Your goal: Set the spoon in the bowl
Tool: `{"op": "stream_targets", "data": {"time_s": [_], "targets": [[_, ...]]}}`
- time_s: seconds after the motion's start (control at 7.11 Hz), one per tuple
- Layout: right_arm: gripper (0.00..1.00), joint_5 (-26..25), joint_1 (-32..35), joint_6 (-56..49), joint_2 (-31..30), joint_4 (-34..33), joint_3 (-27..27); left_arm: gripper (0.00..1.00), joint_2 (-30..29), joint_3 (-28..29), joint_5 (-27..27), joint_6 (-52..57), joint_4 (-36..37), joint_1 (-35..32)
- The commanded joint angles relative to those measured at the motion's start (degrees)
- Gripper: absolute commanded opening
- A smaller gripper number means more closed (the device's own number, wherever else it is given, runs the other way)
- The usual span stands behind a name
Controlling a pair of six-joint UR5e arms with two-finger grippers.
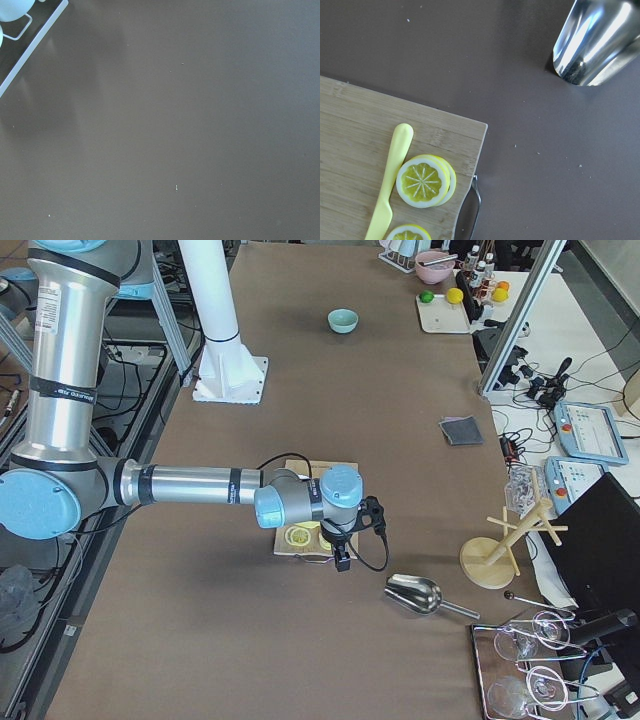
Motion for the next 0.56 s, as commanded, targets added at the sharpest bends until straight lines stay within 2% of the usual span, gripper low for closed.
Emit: {"op": "stream_targets", "data": {"time_s": [0.0, 0.42], "targets": [[1.0, 0.6, 0.0, -0.1, 0.0, 0.0, -0.1, 0.98, 1.0, -0.1, -0.2, 0.1, -2.2, 0.0], [1.0, 0.5, 0.1, -0.2, -0.4, -0.1, -0.4, 0.98, 1.7, 0.5, -0.2, -0.3, -1.8, -0.4]]}}
